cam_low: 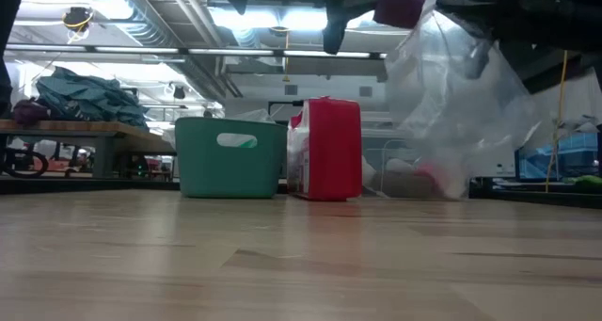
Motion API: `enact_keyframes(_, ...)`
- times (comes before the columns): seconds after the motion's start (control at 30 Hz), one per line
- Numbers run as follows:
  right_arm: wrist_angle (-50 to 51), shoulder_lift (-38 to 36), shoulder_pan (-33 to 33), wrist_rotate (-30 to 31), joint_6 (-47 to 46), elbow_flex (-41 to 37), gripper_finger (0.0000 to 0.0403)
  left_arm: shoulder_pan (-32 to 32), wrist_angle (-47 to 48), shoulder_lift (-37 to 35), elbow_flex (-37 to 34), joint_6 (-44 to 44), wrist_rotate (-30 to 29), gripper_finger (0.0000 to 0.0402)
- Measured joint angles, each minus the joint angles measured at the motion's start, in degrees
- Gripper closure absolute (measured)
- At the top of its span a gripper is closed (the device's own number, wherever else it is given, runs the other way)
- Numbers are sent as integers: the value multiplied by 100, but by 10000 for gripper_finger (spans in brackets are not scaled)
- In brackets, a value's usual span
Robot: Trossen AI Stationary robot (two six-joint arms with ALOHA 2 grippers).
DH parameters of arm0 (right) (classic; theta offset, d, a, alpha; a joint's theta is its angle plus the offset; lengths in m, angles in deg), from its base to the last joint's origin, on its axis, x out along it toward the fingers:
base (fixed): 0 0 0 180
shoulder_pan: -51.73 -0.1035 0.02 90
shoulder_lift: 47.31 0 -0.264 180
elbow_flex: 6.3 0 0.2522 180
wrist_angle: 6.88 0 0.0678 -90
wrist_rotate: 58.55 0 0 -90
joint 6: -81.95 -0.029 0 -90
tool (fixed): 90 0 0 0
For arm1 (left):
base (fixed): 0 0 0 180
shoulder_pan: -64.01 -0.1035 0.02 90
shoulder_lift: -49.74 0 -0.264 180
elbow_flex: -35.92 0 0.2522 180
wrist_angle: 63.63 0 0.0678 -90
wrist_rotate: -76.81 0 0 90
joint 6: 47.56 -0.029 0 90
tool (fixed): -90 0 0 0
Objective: Roll bandage
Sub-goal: Put the purple bandage into the transparent zip bag
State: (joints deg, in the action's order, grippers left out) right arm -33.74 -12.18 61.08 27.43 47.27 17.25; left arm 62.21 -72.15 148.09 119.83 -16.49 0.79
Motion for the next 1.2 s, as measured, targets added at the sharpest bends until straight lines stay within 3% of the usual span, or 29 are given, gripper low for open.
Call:
enact_keyframes(0.47, 15, 0, 0, -651, -257, 4, 398, -186, -144, 0, 0, -214, -230, 253)
enact_keyframes(0.77, 254, 0, 4, -761, -240, 4, 398, -206, -773, 0, 0, 351, 928, 253)
enact_keyframes(1.2, 299, 0, 0, -857, -249, 4, 398, -192, -616, -4, 1, 129, 812, 253)
